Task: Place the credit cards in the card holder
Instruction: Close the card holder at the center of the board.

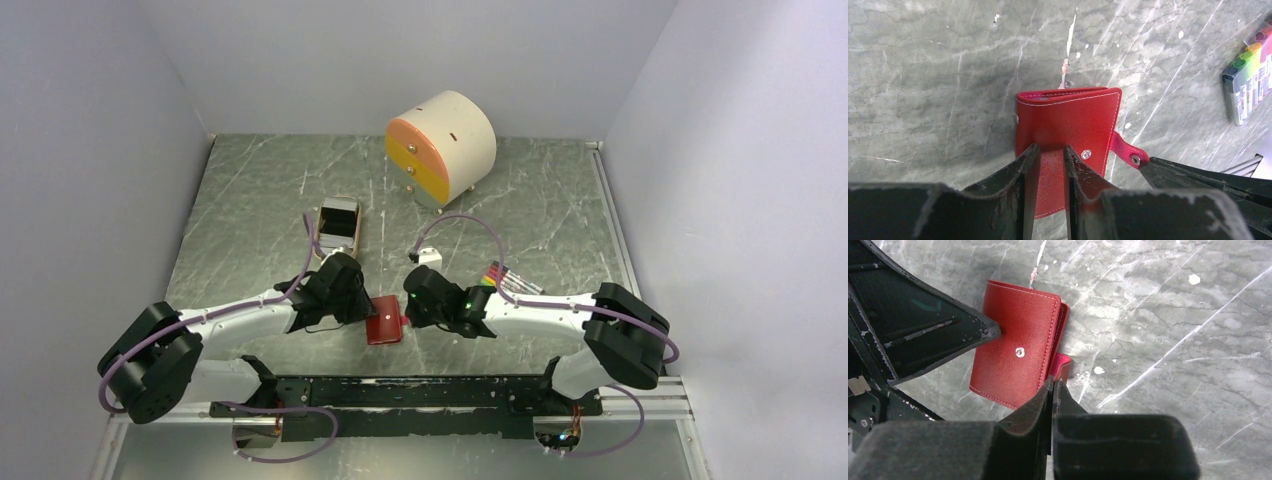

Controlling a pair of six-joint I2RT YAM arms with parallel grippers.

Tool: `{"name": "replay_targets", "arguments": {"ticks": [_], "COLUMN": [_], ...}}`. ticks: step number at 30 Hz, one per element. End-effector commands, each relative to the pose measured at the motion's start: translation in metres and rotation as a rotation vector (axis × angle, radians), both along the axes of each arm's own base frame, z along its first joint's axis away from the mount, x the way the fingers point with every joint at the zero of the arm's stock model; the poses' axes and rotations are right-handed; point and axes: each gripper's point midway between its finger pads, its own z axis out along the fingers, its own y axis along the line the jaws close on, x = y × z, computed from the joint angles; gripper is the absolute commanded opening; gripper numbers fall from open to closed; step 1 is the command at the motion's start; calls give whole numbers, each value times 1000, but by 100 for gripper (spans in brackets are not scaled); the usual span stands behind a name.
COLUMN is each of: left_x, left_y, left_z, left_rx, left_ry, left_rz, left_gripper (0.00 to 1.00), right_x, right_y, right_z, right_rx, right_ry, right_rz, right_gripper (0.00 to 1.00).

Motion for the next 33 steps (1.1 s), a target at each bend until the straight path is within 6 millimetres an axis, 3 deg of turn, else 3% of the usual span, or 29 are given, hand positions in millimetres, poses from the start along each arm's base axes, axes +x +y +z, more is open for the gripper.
{"name": "replay_targets", "arguments": {"ticks": [1,10,15,33], "left_x": [-9,-11,-12,-17], "left_y": [10,6,4,4], "left_z": [-7,-10,-8,-7], "left_rx": [38,16,2,-32], "left_ry": [32,32,34,39], "left_rz": [-6,-30,-32,-24], "left_gripper": [30,30,29,27], "right_x": [5,0,1,11], "right_y": [7,35,48,45], "right_z": [13,20,11,-16], "right_rx": [32,192,201,104], "right_ry": [-31,-4,18,3], "right_rz": [-2,50,58,43], "right_gripper": [0,0,0,0]}}
